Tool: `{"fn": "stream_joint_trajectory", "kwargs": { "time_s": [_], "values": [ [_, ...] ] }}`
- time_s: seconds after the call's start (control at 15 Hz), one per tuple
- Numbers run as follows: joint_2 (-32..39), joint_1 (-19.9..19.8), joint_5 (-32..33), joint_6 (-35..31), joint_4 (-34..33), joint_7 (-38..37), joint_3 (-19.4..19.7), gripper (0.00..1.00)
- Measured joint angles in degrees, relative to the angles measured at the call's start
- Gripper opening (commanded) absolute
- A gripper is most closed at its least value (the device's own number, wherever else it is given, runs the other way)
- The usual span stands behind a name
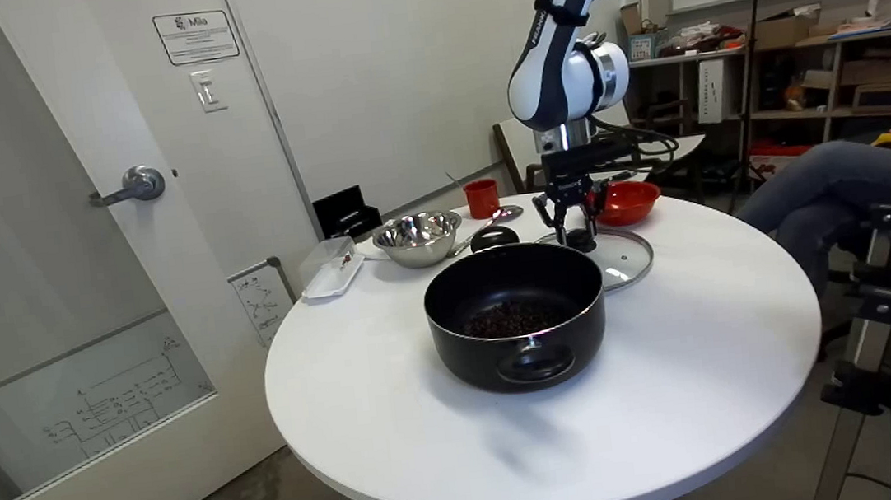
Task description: Pick up the lid from the pot and put it on the table, then pick up the red bowl and pour it's contents in the pot and pick up the lid and put it back on the pot
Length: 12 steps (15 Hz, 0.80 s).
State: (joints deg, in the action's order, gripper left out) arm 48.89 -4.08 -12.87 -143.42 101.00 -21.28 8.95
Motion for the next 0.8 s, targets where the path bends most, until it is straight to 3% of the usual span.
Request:
{"fn": "stream_joint_trajectory", "kwargs": {
  "time_s": [0.8],
  "values": [
    [-1.11,0.1,-0.02,-0.28,1.22,-1.05,0.47,0.25]
  ]
}}
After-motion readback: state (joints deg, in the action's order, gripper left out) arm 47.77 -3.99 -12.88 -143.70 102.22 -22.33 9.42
